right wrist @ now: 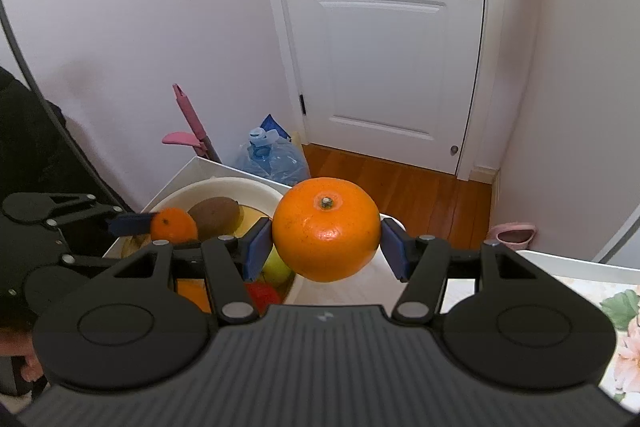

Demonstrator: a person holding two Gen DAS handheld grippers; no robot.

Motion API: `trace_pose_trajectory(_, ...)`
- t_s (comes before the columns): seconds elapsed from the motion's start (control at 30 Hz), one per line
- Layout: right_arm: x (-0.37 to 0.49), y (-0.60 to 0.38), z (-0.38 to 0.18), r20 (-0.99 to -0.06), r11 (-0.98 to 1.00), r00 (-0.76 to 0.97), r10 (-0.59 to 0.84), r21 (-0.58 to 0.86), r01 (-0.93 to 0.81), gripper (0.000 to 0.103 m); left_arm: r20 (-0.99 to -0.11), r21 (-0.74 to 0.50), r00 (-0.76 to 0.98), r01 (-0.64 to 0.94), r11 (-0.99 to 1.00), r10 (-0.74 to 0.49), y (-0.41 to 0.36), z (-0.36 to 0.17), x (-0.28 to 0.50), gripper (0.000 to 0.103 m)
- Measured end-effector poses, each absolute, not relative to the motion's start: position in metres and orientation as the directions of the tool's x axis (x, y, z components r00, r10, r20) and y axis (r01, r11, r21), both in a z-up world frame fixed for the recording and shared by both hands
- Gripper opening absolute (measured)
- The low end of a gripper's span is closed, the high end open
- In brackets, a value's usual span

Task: Organize fruits
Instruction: 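Carry the tangerine and orange over the duck bowl with both tools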

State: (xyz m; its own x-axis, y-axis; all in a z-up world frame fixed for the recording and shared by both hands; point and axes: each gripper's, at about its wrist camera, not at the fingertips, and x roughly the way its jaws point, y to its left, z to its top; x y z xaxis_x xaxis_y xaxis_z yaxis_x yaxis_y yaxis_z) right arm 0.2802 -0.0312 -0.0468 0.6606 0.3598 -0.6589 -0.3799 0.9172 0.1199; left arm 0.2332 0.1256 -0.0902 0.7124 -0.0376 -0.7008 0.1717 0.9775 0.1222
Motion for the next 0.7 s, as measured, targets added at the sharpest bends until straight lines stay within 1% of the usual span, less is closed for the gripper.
trace_pose_trajectory(0.23, 0.295, -0.017, -0.057, -0.674, 0.928, 0.656, 0.338, 0.124, -0.351, 0.074, -0.741, 0.117, 0.668, 0.233, 0.965, -0.071, 0.135, -0.110, 0.251, 0.043)
trace_pose_trajectory(0.33, 0.301, -0.010, -0.058, -0.680, 0.931, 0.654, 0.331, 0.121, -0.345, 0.074, -0.744, 0.113, 0.663, 0.249, 0.962, -0.084, 0.137, -0.111, 0.251, 0.046)
trace_pose_trajectory(0.37, 0.303, -0.009, -0.059, -0.682, 0.931, 0.653, 0.329, 0.120, -0.344, 0.074, -0.740, 0.112, 0.666, 0.252, 0.961, -0.089, 0.138, -0.111, 0.250, 0.060)
trace_pose_trajectory(0.4, 0.305, -0.007, -0.059, -0.684, 0.931, 0.652, 0.328, 0.119, -0.345, 0.074, -0.731, 0.109, 0.676, 0.254, 0.961, -0.096, 0.139, -0.109, 0.247, 0.076)
trace_pose_trajectory(0.43, 0.306, -0.006, -0.059, -0.685, 0.931, 0.650, 0.328, 0.118, -0.345, 0.074, -0.722, 0.108, 0.684, 0.253, 0.961, -0.099, 0.140, -0.106, 0.245, 0.080)
trace_pose_trajectory(0.57, 0.312, 0.002, -0.059, -0.690, 0.928, 0.643, 0.331, 0.113, -0.356, 0.074, -0.705, 0.090, 0.699, 0.258, 0.962, -0.121, 0.148, -0.097, 0.238, 0.084)
trace_pose_trajectory(0.67, 0.317, 0.010, -0.060, -0.694, 0.921, 0.633, 0.341, 0.114, -0.371, 0.074, -0.694, 0.080, 0.710, 0.241, 0.967, -0.120, 0.154, -0.091, 0.232, 0.091)
trace_pose_trajectory(0.7, 0.319, 0.012, -0.061, -0.695, 0.919, 0.629, 0.347, 0.116, -0.377, 0.074, -0.688, 0.075, 0.716, 0.230, 0.970, -0.117, 0.158, -0.089, 0.229, 0.091)
